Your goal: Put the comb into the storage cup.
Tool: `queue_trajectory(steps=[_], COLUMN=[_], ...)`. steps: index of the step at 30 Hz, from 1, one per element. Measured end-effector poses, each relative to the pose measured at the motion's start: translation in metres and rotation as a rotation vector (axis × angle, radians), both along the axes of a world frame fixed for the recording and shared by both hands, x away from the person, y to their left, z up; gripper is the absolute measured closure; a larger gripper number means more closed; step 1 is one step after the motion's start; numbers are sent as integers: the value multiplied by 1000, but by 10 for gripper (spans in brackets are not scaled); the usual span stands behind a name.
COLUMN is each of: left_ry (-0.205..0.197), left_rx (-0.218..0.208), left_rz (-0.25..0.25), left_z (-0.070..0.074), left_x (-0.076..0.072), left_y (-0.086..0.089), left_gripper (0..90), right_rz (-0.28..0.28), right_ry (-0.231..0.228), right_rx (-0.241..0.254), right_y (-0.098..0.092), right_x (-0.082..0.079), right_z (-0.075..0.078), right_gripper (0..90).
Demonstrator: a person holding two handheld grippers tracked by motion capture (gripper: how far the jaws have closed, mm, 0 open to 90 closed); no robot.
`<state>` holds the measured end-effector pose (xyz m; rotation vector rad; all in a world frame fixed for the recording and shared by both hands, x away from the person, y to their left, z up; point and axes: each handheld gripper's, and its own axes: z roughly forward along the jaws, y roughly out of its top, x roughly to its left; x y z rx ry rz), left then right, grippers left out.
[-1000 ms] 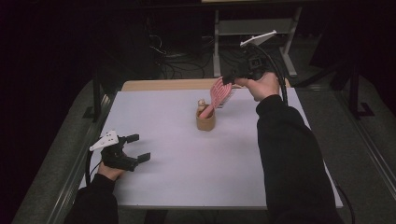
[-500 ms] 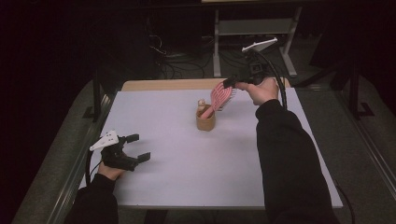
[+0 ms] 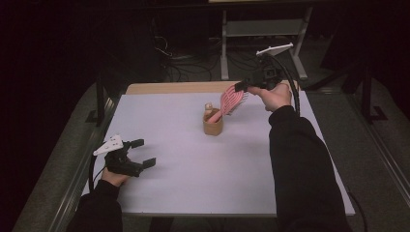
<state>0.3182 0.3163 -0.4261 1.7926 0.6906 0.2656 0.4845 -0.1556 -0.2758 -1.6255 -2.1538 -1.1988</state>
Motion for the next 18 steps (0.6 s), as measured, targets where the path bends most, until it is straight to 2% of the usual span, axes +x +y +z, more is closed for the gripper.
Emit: queue_trajectory(steps=[15,18], left_ry=[11,12], left_rx=[4,15], left_rz=[-1,-2], left_z=[0,-1], left_x=[0,0], left_y=[0,0], left_gripper=[0,0], right_rz=[28,32], right_ry=[-59,-71], right_rx=[14,12], right_y=[-9,-9], right_x=[-5,-6], right_z=[-7,-7], right_gripper=[637,631])
